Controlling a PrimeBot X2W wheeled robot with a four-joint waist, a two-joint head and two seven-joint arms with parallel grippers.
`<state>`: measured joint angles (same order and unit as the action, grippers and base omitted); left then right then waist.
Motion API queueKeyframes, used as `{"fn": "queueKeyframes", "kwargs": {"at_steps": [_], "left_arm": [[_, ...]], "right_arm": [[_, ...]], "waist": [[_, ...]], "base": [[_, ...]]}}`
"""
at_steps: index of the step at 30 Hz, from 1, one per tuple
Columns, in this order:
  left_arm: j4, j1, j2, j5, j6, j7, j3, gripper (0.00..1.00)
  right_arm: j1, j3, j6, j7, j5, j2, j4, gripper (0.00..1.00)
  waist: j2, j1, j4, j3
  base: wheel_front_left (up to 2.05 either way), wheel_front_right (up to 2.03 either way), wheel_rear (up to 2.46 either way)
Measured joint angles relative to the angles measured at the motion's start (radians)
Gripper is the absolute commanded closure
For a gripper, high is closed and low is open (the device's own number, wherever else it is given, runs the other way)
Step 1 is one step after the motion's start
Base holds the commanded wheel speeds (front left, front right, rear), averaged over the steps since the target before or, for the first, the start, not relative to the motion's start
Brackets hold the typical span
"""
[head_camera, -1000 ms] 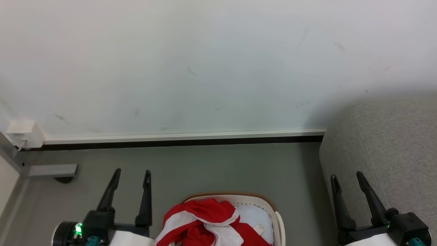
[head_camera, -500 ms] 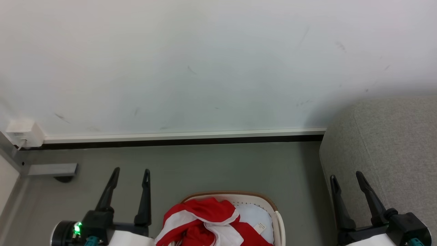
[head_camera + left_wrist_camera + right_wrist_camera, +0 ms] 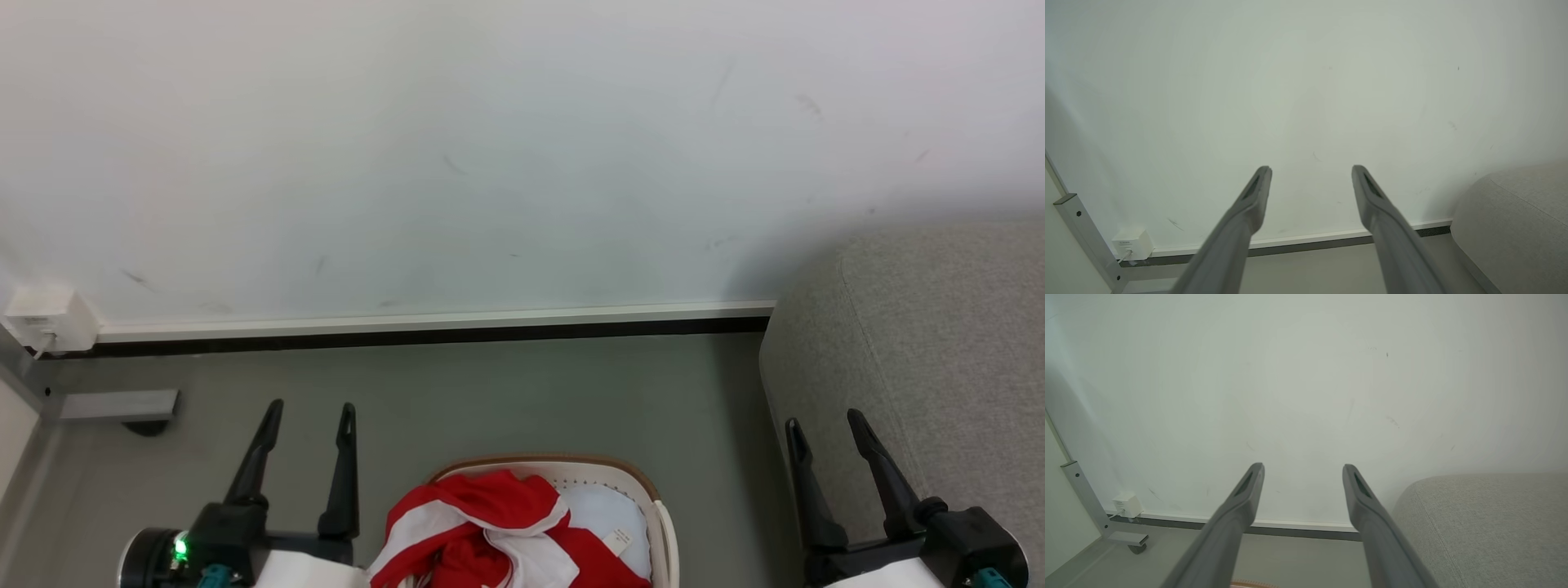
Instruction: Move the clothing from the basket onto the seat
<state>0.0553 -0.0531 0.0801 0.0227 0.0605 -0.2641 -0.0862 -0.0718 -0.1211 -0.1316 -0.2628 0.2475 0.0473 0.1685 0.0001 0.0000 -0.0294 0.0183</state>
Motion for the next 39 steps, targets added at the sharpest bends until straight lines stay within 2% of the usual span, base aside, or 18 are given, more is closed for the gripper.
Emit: {"fn": "queueKeyframes", "kwargs": {"at_steps": [11, 25, 28, 34, 39], "left_arm": [[-0.026, -0.012, -0.008, 0.001, -0.021, 0.000, 0.006, 0.00], [0.012, -0.160, 0.013, -0.007, -0.105, 0.000, 0.003, 0.00], [0.062, -0.192, 0.033, -0.014, -0.123, 0.000, -0.008, 0.00], [0.257, -0.265, 0.067, -0.012, -0.162, 0.000, -0.050, 0.00], [0.495, -0.331, 0.087, 0.016, -0.184, 0.024, -0.115, 0.00]], "right_arm": [[-0.028, 0.004, 0.000, 0.000, -0.003, 0.000, -0.009, 0.00], [-0.156, 0.001, 0.000, -0.002, -0.008, 0.001, -0.076, 0.00], [-0.179, -0.001, 0.000, -0.002, 0.004, 0.001, -0.093, 0.00], [-0.217, -0.002, 0.000, -0.002, 0.034, 0.001, -0.112, 0.00], [-0.238, -0.008, 0.000, -0.002, 0.047, 0.002, -0.127, 0.00]], "waist": [[0.0000, 0.0000, -0.027, 0.043], [0.0000, 0.0002, -0.101, 0.266], [-0.0001, 0.0002, -0.125, 0.317], [0.0000, 0.0002, -0.178, 0.404], [0.0000, 0.0003, -0.221, 0.463]], "base": [[0.00, 0.00, 0.00], [0.00, 0.00, 0.00], [0.00, 0.00, 0.00], [0.00, 0.00, 0.00], [0.00, 0.00, 0.00]]}}
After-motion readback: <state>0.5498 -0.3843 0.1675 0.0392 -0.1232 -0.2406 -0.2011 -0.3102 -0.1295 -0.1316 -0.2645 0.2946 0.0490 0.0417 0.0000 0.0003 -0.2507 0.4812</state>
